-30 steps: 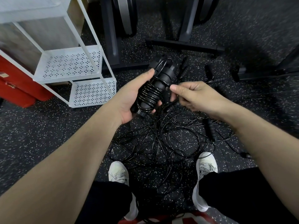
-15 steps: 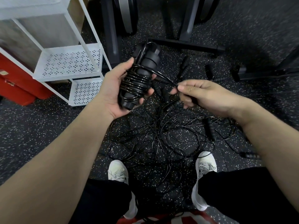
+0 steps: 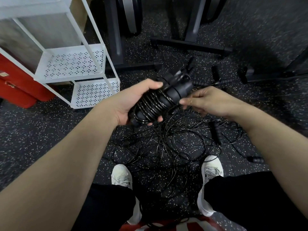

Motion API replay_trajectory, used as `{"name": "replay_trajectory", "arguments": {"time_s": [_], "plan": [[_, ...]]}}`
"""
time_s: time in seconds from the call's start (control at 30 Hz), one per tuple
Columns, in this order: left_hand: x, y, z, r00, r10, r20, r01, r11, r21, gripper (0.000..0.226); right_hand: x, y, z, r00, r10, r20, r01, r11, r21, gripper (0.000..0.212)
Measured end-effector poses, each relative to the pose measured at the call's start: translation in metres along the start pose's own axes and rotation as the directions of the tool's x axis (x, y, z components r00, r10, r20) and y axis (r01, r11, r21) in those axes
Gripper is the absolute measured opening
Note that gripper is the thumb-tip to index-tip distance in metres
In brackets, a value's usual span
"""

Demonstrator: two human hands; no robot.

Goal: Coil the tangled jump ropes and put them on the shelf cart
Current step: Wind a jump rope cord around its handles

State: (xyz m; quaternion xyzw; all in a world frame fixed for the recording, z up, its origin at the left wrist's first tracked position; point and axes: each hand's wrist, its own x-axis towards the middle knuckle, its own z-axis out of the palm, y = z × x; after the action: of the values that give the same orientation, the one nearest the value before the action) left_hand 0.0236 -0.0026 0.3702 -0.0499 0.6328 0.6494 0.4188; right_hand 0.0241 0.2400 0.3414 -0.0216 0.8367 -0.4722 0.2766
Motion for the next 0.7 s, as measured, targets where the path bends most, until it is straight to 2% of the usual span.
{"name": "replay_trajectory", "arguments": {"time_s": [0.07,0.13,0.17,0.23,0.33,0.47,0.7], "plan": [[0.001,-0.003,0.000,0.998,-0.050,0.041,0.046,0.995,0.093,0.054,0.000,-0.002,0.001,1.000,0.001,0.010,-0.001,0.998,-0.056,0.029],[0.003,-0.005,0.002,0.993,-0.092,0.076,0.079,0.985,0.154,0.049,0.002,-0.001,0.002,1.000,0.015,0.003,-0.015,0.988,-0.152,0.045],[0.004,-0.007,0.003,0.990,-0.109,0.088,0.091,0.978,0.190,0.046,0.003,0.000,0.001,1.000,0.029,-0.004,-0.029,0.983,-0.182,0.046],[0.007,-0.009,0.004,0.985,-0.142,0.095,0.106,0.946,0.307,0.040,0.005,0.000,0.002,0.999,0.043,-0.016,-0.045,0.980,-0.192,0.038],[0.012,-0.014,0.007,0.973,-0.207,0.100,0.126,0.843,0.523,0.044,0.008,0.000,0.005,0.999,0.031,-0.035,-0.039,0.961,-0.273,0.004],[0.017,-0.018,0.007,0.974,-0.207,0.095,0.069,0.667,0.742,0.062,0.007,0.000,0.009,0.999,0.033,-0.015,-0.036,0.960,-0.276,0.009],[0.020,-0.019,0.007,0.972,-0.214,0.093,0.024,0.488,0.872,0.071,0.008,-0.004,0.015,0.997,0.018,0.082,0.005,0.963,-0.268,0.007]]}}
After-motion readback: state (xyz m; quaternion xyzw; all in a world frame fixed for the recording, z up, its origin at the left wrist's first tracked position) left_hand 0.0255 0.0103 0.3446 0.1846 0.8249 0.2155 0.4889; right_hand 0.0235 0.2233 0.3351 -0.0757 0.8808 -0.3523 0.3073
